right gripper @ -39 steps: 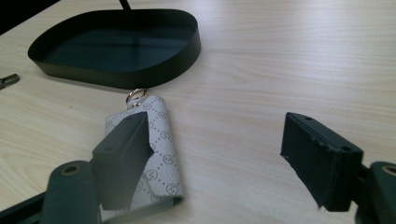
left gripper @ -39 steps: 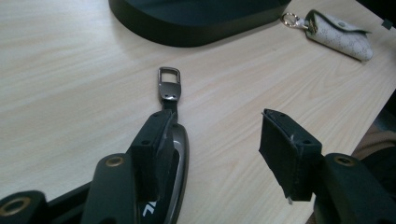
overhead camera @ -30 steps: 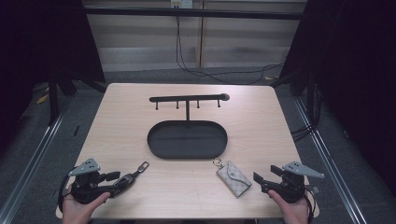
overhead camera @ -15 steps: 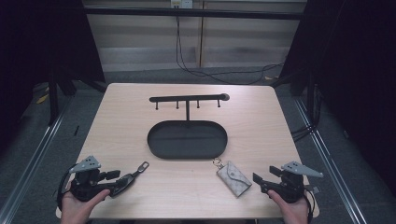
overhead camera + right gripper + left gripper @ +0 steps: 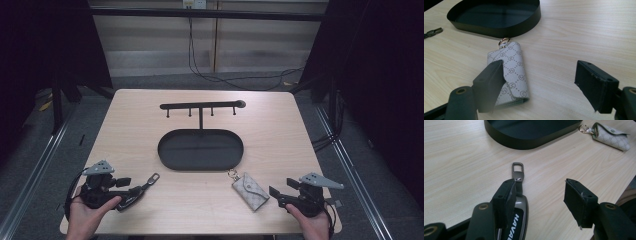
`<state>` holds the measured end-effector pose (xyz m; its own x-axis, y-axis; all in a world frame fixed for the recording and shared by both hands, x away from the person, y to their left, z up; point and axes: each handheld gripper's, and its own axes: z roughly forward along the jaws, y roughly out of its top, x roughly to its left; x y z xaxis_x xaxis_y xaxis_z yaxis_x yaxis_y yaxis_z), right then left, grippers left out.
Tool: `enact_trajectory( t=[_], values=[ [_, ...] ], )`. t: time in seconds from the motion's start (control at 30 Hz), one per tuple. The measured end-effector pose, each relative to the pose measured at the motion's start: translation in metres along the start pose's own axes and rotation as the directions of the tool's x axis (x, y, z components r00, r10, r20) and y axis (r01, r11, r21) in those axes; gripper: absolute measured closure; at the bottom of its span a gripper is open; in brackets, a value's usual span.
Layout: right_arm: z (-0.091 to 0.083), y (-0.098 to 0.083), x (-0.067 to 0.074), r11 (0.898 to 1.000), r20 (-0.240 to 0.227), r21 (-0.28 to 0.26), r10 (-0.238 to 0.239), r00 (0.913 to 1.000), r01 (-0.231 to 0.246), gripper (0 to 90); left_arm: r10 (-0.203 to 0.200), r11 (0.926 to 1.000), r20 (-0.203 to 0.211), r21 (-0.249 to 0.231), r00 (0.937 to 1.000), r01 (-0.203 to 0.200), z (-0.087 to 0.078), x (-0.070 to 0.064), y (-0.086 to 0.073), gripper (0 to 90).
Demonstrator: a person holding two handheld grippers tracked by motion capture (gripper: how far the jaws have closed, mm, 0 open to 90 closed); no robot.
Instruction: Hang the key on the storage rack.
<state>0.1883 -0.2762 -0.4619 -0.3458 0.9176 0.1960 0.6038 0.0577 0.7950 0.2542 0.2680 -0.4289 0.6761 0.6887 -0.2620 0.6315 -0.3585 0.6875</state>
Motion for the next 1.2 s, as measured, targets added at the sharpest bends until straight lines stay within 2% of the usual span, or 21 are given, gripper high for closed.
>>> enact_trajectory(
  t=[0.03,0.13,0.2,0.23,0.33,0.4,0.47,0.5,0.57,0.6,0.63,0.67,0.73,0.8,0.83,0.93,1.0,1.03,1.07,1.17,1.2],
  values=[
    [0.000,0.000,0.000,1.000,0.001,-0.001,0.001,1.0000,-0.001,21.7,0.001,1.0000,-0.001,-0.001,1.0000,-0.001,0.000,0.000,0.001,43.5],
    [0.000,0.000,0.000,1.000,0.002,0.001,0.002,1.0000,-0.002,21.4,0.038,0.9986,-0.011,0.038,0.9992,-0.037,0.002,-0.001,0.005,45.8],
    [0.000,0.000,0.000,1.000,0.002,0.001,0.002,1.0000,-0.002,21.2,0.044,0.9976,-0.013,0.054,0.9990,-0.043,0.003,-0.001,0.008,45.9],
    [0.001,0.000,0.000,1.000,0.000,0.003,0.000,1.0000,0.000,20.9,0.055,0.9975,-0.031,0.048,0.9980,-0.053,0.005,-0.002,0.011,45.9],
    [0.001,0.000,-0.001,1.000,-0.004,0.004,0.001,1.0000,-0.001,21.0,0.067,0.9948,-0.037,0.080,0.9971,-0.063,0.010,-0.002,0.015,44.6],
    [0.001,0.000,-0.001,1.000,-0.005,0.008,0.003,1.0000,-0.003,21.0,0.079,0.9922,-0.036,0.100,0.9963,-0.075,0.011,-0.002,0.018,45.7],
    [0.001,0.000,-0.001,1.000,-0.008,0.009,0.003,1.0000,-0.003,20.9,0.077,0.9925,-0.036,0.099,0.9964,-0.073,0.012,-0.002,0.018,47.9],
    [0.002,0.000,-0.001,1.000,-0.009,0.012,-0.001,1.0000,0.001,20.9,0.087,0.9897,-0.026,0.117,0.9959,-0.083,0.013,-0.002,0.021,49.0],
    [0.002,0.000,0.000,1.000,-0.010,0.012,-0.001,0.9999,0.001,21.0,0.083,0.9898,-0.027,0.119,0.9962,-0.079,0.015,-0.002,0.021,50.8],
    [0.002,0.000,0.000,1.000,-0.008,0.012,-0.004,1.0000,0.004,20.9,0.088,0.9843,-0.033,0.156,0.9956,-0.082,0.016,-0.002,0.024,52.8],
    [0.002,0.000,0.000,1.000,-0.008,0.012,-0.004,1.0000,0.004,20.9,0.088,0.9843,-0.033,0.156,0.9956,-0.082,0.016,-0.002,0.024,52.9],
    [0.002,0.000,0.000,1.000,-0.008,0.013,-0.004,1.0000,0.004,20.9,0.085,0.9812,-0.028,0.176,0.9960,-0.079,0.019,-0.002,0.025,52.9],
    [0.002,0.000,0.000,1.000,-0.006,0.019,-0.006,1.0000,0.006,21.0,0.098,0.9716,-0.030,0.219,0.9948,-0.089,0.023,-0.001,0.029,54.0],
    [0.003,0.000,0.000,1.000,-0.008,0.020,-0.004,1.0000,0.005,21.0,0.100,0.9699,-0.035,0.226,0.9943,-0.090,0.025,-0.001,0.030,55.2],
    [0.003,0.000,0.000,1.000,-0.008,0.020,-0.006,0.9999,0.006,21.0,0.107,0.9647,-0.033,0.245,0.9938,-0.095,0.028,-0.001,0.033,56.9],
    [0.003,0.000,0.000,1.000,-0.009,0.021,-0.006,0.9999,0.007,21.0,0.113,0.9614,-0.036,0.257,0.9929,-0.100,0.029,-0.001,0.035,59.7],
    [0.003,0.000,0.001,1.000,-0.012,0.022,-0.010,0.9999,0.010,21.0,0.136,0.9483,-0.035,0.294,0.9901,-0.120,0.031,-0.002,0.038,61.3],
    [0.002,0.000,0.001,1.000,-0.012,0.022,-0.011,0.9999,0.011,21.0,0.150,0.9443,-0.032,0.301,0.9882,-0.133,0.032,-0.002,0.040,63.0],
    [0.003,0.000,0.001,1.000,-0.011,0.023,-0.010,0.9999,0.010,21.0,0.147,0.9431,-0.032,0.306,0.9887,-0.130,0.033,-0.003,0.041,63.6],
    [0.003,0.000,0.001,1.000,-0.013,0.026,-0.013,0.9998,0.013,21.0,0.162,0.9315,-0.045,0.337,0.9858,-0.138,0.036,-0.002,0.046,66.5],
    [0.003,0.000,0.001,1.000,-0.013,0.025,-0.014,0.9998,0.015,21.0,0.144,0.9324,-0.051,0.342,0.9883,-0.118,0.038,-0.002,0.047,66.3]
  ],
)
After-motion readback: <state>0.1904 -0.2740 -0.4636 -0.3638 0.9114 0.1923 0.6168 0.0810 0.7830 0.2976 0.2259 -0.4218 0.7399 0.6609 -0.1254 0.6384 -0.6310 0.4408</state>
